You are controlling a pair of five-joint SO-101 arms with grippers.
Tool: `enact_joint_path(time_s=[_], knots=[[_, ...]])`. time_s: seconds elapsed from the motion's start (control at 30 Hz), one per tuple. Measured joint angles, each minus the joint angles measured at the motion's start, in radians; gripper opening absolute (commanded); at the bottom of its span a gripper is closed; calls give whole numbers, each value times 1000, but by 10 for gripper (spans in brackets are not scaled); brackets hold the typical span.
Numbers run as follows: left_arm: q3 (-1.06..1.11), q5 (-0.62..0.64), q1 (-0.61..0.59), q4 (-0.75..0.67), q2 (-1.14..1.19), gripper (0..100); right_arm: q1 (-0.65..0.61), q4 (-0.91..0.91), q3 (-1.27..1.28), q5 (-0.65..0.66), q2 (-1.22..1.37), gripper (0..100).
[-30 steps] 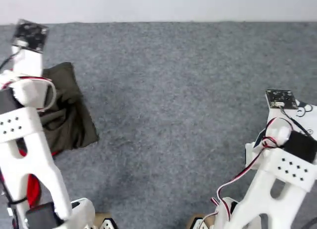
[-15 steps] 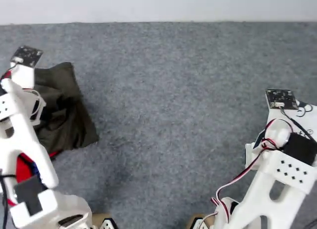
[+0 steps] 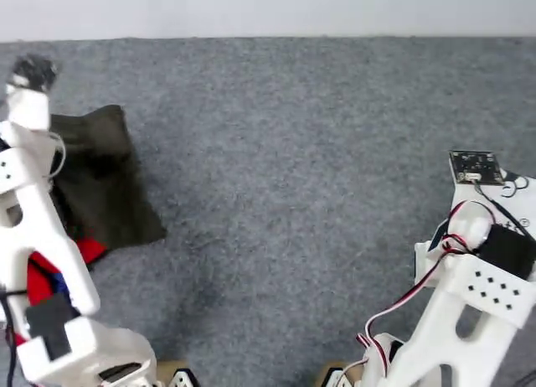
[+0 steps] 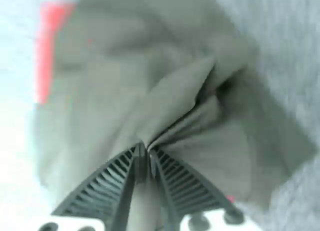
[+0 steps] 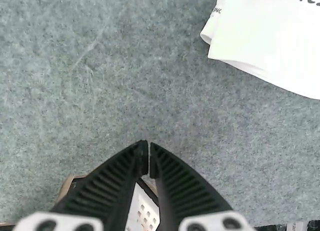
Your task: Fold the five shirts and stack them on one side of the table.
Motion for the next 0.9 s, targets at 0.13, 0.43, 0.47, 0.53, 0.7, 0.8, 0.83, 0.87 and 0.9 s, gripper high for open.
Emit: enact_joint_path(time_s=[0.13,0.43,0.47,0.53,0.7,0.8,0.83,0.87,0.9], knots=[[-29,80,64,0,-117,12,-2,0,0,0,0,11],[-37,226,419,21,-364,12,-2,0,0,0,0,11],[-37,244,474,21,-384,12,-2,0,0,0,0,11],[-37,281,592,21,-414,12,-2,0,0,0,0,11],[-37,322,841,21,-430,13,-2,0,0,0,0,11],[-12,324,870,21,-431,17,-2,0,0,0,0,11],[9,319,861,29,-431,24,-2,0,0,0,0,11],[32,299,839,38,-431,46,-2,0,0,0,0,11],[58,275,815,49,-431,76,-2,0,0,0,0,11]])
